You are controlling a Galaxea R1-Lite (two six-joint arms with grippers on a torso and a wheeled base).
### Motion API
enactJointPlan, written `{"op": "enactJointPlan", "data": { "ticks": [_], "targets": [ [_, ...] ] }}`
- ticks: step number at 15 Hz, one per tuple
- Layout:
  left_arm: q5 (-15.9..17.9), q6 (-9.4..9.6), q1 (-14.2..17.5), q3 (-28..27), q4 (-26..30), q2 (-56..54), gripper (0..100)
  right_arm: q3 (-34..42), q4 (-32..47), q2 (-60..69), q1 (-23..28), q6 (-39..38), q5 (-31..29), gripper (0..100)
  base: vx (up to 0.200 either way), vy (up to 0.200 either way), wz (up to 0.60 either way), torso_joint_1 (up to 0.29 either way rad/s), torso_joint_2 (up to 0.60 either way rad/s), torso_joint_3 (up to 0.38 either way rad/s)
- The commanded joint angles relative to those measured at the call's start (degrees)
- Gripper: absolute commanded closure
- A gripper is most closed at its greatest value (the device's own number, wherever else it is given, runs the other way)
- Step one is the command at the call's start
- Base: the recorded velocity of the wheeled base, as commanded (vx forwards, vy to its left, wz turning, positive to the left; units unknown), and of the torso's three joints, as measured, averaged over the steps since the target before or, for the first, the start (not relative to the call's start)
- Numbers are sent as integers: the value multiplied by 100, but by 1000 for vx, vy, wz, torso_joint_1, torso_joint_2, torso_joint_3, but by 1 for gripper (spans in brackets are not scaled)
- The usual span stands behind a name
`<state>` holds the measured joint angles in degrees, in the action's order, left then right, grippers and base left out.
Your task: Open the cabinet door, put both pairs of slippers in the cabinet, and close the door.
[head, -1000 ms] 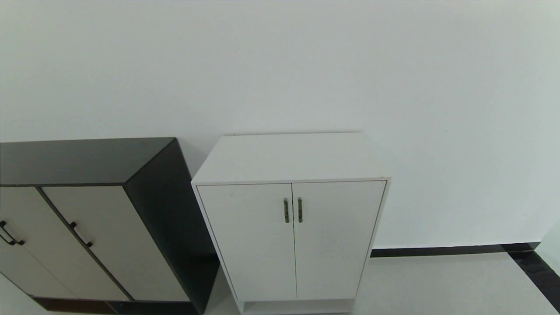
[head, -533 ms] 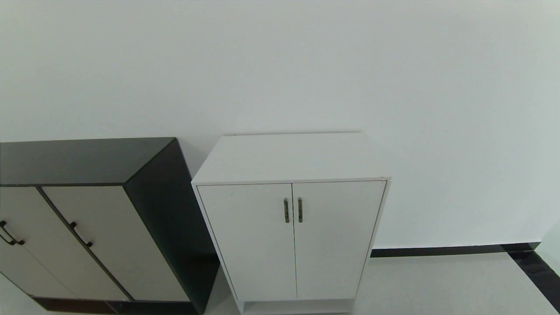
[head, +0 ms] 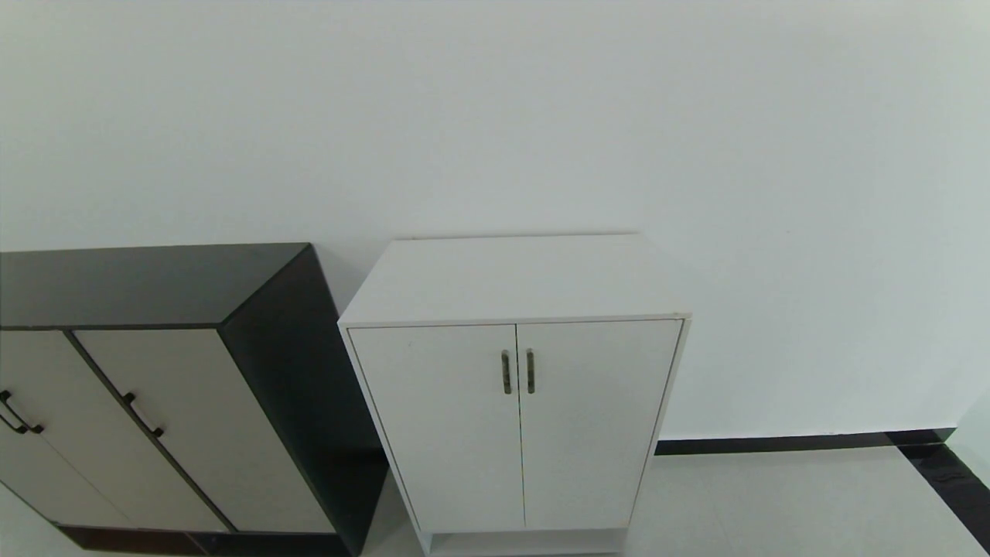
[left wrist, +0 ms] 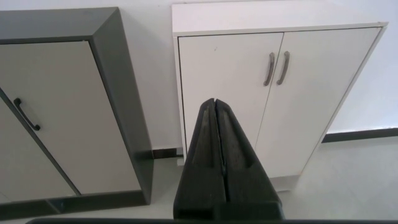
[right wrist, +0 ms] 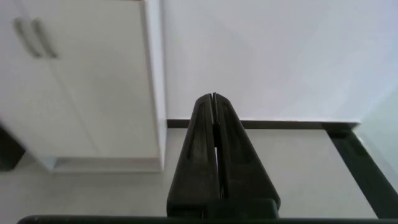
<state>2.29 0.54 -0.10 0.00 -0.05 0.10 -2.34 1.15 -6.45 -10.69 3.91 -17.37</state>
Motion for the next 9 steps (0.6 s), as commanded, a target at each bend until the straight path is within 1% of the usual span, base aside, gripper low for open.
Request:
{"op": "enactJointPlan", "data": {
  "ticks": [1, 2, 3, 4, 5, 6, 9],
  "targets": [
    [-1, -1, 1, 0, -4, -1, 100, 6, -9, 74, 120, -92, -100, 100, 0, 0, 0, 0, 0, 0],
    [-1, -1, 1, 0, -4, -1, 100, 6, -9, 82, 199, -13, -109, 100, 0, 0, 0, 0, 0, 0],
    [-1, -10, 1, 0, -4, -1, 100, -3, 0, 74, 647, 92, -91, 100, 0, 0, 0, 0, 0, 0],
    [-1, -1, 1, 0, -4, -1, 100, -3, 0, 65, 920, 118, -56, 100, 0, 0, 0, 0, 0, 0],
    [-1, -10, 1, 0, -4, -1, 100, -3, -9, 153, 1052, 118, 94, 100, 0, 0, 0, 0, 0, 0],
    [-1, -10, 1, 0, -4, -1, 100, 14, -9, 592, 1052, 110, 428, 100, 0, 0, 0, 0, 0, 0],
    [-9, -10, 1, 0, -4, -1, 100, 85, -167, 645, 1060, -259, 436, 100, 0, 0, 0, 0, 0, 0]
  ]
}}
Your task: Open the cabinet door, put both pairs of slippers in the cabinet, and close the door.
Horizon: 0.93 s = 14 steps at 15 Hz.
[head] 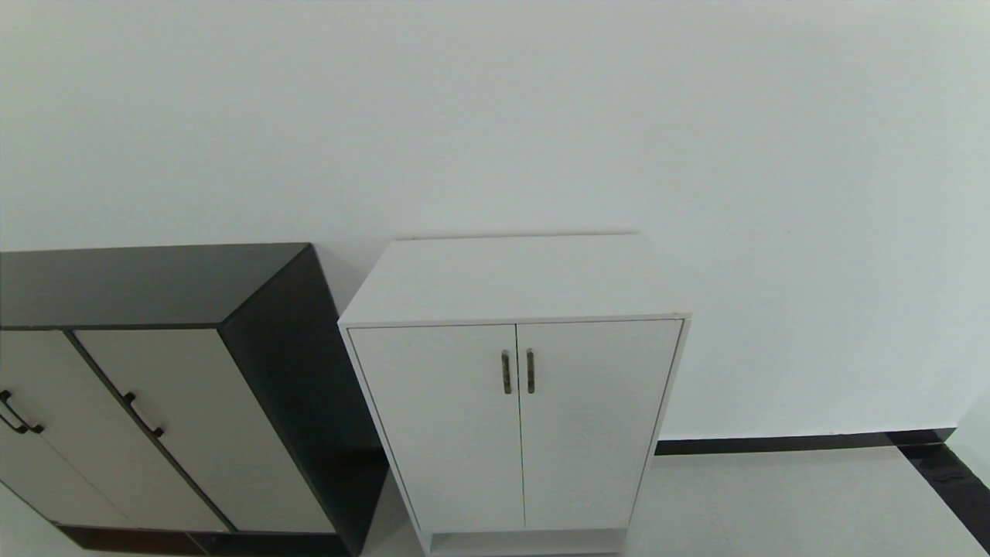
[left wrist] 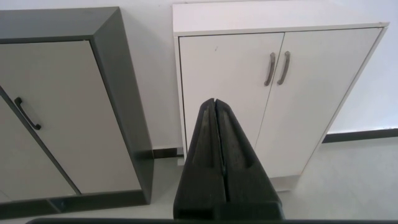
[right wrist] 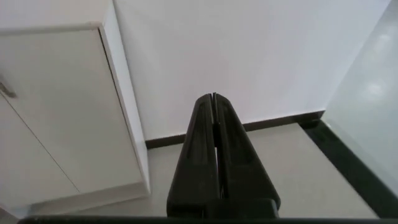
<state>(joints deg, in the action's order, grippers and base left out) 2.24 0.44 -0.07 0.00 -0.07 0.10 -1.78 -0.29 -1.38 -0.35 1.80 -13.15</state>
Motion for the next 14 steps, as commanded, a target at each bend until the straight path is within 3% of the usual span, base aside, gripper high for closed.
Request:
{"op": "enactJointPlan", "data": {
  "ticks": [1, 6, 14],
  "targets": [
    [4, 9, -1, 0, -1, -1, 100, 55, -32, 138, 27, -31, 182, 100, 0, 0, 0, 0, 0, 0],
    [-5, 9, -1, 0, -1, -1, 100, 178, 20, 138, 35, 250, 1579, 100, 0, 0, 0, 0, 0, 0],
    [4, 9, -1, 0, -1, -1, 100, 178, 20, 138, 35, -145, 1518, 100, 0, 0, 0, 0, 0, 0]
  ]
}}
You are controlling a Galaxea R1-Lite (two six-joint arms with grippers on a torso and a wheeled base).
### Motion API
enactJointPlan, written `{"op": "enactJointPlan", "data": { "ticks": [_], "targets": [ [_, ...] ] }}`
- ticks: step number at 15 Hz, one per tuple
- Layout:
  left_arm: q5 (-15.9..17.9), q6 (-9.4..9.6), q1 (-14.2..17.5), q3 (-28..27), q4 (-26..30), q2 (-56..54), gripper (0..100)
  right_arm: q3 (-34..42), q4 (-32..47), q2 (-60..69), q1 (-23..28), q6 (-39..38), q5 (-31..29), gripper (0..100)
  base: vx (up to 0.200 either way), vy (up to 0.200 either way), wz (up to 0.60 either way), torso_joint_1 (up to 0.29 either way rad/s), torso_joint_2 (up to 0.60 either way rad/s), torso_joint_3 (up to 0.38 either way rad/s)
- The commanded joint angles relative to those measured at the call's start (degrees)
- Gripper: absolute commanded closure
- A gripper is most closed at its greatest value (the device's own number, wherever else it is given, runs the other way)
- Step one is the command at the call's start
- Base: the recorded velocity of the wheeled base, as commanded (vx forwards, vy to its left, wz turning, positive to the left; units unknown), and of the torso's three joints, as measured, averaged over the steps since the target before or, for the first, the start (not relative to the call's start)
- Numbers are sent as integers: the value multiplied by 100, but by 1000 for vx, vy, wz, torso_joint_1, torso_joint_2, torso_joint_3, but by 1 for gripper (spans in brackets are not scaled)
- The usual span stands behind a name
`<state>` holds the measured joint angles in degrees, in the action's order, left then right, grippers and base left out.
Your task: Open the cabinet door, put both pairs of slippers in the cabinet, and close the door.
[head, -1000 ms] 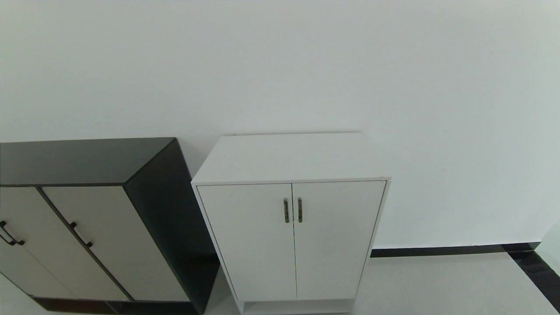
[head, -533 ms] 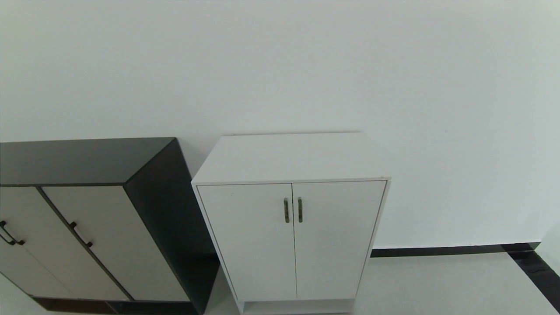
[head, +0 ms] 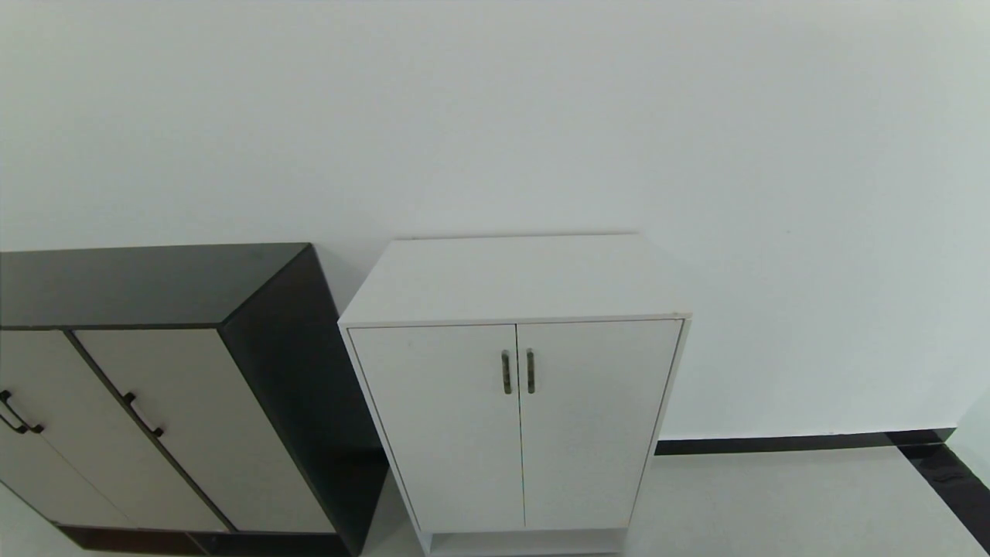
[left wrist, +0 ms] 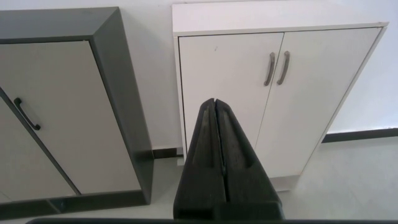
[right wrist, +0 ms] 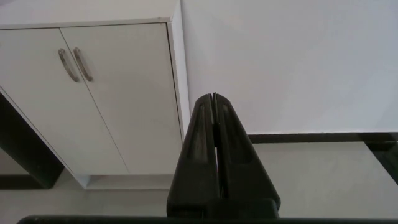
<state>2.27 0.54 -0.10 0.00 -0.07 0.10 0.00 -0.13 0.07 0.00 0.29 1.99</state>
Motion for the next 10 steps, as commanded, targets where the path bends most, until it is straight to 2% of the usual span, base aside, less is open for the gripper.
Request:
{"op": "enactJointPlan", "data": {
  "ticks": [1, 10],
  "targets": [
    [2, -1, 1, 0, -1, -1, 100, 0, 5, -7, 0, -3, 3, 100, 0, 0, 0, 0, 0, 0],
    [2, -1, 1, 0, -1, -1, 100, 0, 5, -7, 0, 6, 3, 100, 0, 0, 0, 0, 0, 0]
  ]
}}
